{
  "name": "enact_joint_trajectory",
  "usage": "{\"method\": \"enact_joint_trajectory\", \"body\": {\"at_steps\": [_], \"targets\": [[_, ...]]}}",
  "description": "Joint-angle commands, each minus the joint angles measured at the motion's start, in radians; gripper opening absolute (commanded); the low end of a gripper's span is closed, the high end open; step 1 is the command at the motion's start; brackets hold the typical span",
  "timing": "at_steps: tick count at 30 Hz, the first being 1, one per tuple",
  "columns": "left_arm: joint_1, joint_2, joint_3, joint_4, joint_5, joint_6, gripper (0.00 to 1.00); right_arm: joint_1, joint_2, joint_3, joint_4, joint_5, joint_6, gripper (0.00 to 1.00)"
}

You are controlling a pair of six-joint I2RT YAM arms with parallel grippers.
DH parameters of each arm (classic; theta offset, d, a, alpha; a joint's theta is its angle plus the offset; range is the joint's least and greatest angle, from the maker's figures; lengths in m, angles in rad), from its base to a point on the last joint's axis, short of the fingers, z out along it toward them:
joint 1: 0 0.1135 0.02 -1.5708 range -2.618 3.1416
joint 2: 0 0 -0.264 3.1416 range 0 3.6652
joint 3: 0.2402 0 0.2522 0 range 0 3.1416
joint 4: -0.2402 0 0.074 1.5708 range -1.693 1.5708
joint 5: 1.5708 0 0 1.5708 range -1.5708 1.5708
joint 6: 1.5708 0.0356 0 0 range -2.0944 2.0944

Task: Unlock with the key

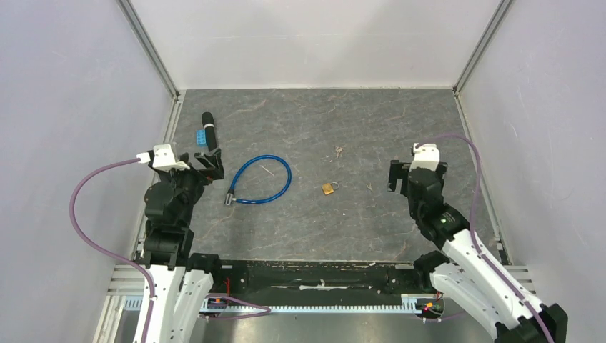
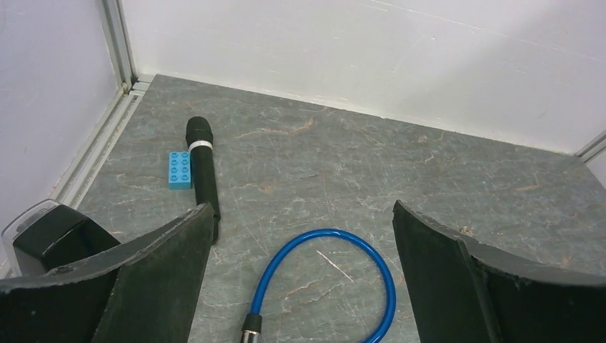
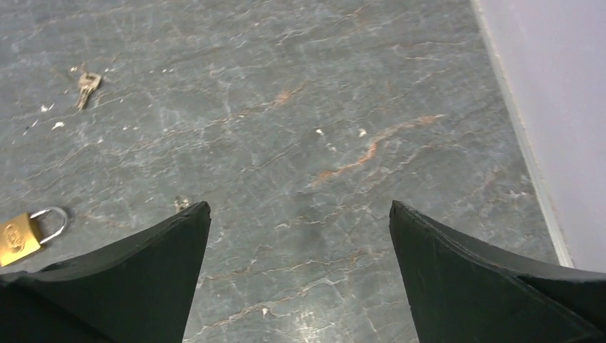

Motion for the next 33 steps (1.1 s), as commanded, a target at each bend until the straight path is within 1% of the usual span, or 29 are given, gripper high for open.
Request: {"method": "enact_joint_trajectory", "body": {"at_steps": [1,6,11,13,16,20,23,30,33], "targets": [[-0.008,-0.012,0.009,0.011,-0.015,-0.023,1.0,0.002,0.109,0.082,0.021,-0.155,-0.002,0.98],[-0.011,-0.013,0.008,0.012,-0.02,-0.022,1.0,0.002,0.284,0.185,0.036,-0.346,-0.009,0.98],[-0.014,-0.018,0.006,0.01,-0.025,-0.023,1.0,0.003,0.529,0.307,0.018,-0.544,0.002,0.98],[-0.02,-0.019,0.005,0.011,-0.026,-0.023,1.0,0.003,0.646,0.377,-0.003,-0.59,0.011,0.98],[-0.025,-0.018,0.004,0.015,-0.027,-0.025,1.0,0.013,0.779,0.467,-0.006,-0.69,0.036,0.98],[-0.03,-0.023,0.004,0.011,-0.032,-0.024,1.0,0.052,0.891,0.531,0.007,-0.728,0.08,0.96],[-0.032,-0.03,0.002,0.014,-0.031,-0.023,1.0,0.075,0.949,0.549,0.01,-0.75,0.107,0.91],[-0.042,-0.039,-0.002,0.016,-0.031,-0.019,1.0,0.155,1.046,0.596,0.01,-0.764,0.093,0.82],[-0.043,-0.039,-0.002,0.016,-0.032,-0.019,1.0,0.174,1.084,0.619,0.001,-0.757,0.079,0.8]]}}
